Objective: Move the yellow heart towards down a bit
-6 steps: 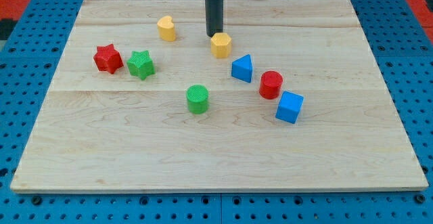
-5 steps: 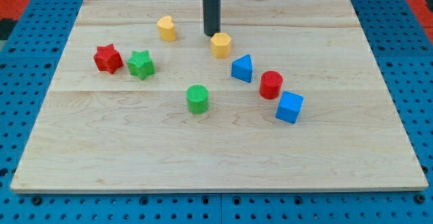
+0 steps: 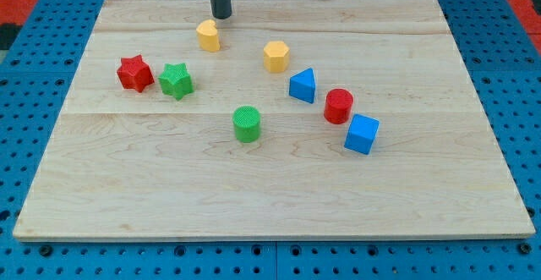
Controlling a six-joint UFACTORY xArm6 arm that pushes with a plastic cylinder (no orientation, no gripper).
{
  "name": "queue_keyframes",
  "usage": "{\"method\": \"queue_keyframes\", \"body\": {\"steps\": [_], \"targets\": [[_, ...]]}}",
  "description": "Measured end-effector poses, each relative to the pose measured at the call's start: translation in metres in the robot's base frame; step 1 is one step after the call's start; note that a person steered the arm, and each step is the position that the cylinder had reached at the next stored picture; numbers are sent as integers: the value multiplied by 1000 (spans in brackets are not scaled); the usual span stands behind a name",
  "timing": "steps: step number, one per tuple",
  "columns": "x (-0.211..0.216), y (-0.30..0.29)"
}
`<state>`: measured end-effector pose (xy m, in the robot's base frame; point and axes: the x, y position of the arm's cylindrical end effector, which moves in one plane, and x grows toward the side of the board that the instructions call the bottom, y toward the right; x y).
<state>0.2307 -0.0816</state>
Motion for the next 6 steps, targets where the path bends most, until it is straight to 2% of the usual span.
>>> {"method": "queue_keyframes", "body": {"steps": [2,3,6], "targets": [[-14,-16],[0,-41],[59,-29]]}}
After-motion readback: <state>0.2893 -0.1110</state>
